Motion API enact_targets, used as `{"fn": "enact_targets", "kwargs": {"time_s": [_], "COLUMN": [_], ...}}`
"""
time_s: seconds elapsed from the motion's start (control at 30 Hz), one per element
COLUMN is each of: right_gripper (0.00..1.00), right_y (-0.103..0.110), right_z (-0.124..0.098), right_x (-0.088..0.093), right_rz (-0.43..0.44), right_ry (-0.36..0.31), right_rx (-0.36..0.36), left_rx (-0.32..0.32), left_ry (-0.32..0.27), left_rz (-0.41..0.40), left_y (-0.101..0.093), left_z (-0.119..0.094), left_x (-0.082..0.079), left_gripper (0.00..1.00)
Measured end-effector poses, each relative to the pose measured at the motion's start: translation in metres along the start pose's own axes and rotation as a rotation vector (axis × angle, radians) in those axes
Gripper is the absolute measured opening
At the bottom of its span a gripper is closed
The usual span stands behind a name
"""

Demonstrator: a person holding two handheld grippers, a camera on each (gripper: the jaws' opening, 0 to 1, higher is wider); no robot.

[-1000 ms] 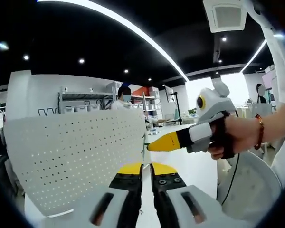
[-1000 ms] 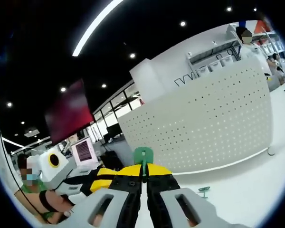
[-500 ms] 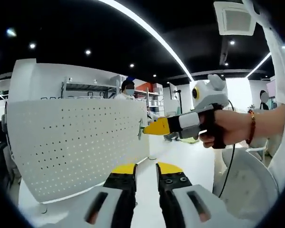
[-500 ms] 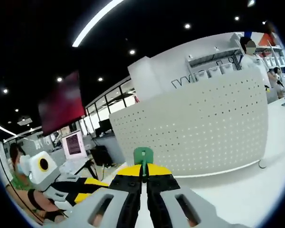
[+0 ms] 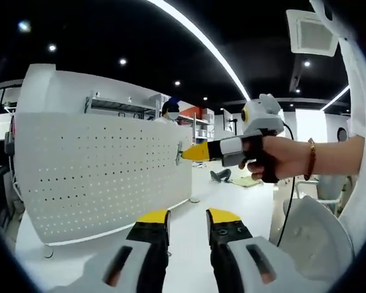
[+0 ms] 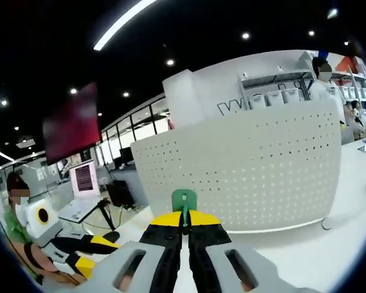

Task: Insert the hook assembly into the mounting plate slot until the hook locks in place.

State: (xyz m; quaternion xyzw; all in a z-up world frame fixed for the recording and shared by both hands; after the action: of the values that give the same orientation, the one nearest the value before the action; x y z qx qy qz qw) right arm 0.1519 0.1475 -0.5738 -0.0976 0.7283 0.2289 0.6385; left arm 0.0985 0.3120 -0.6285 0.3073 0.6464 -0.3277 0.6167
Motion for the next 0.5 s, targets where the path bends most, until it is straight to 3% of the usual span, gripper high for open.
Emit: {"fn": "enact_targets", "kwargs": {"time_s": [0.2, 0.5], "right_gripper": [0.01, 0.01], "right_y": [-0.011, -0.028], "right_z": [0.004, 0.008], "right_x": [-0.006, -0.018], "right_rz": [-0.004, -0.026], "right_ry": [-0.008, -0.023], "right_rx": [0.032, 0.077], "left_rx": [0.0, 0.04], "left_ry": [-0.013, -0.002], "left_rz": [-0.012, -0.037], "left_y": [-0.001, -0.005], "left_z": [0.0, 0.002], "left_x": [0.005, 0.012], "left_gripper": [0.3, 0.42]}}
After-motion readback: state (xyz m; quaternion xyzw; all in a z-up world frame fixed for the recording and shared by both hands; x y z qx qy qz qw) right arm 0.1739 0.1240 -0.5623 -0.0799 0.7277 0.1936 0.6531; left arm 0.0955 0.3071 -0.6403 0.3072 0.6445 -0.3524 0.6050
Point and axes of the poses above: the point that each gripper's makers call its tool centre point, and the gripper's own axes: z roughly forward along the fingers, y roughly to its left, x roughly out of its underside, the point moved 6 cm from there along -z, roughly backward along the fingers, and after that the axes turned 1 degree about -y, right-handed, at the moved point
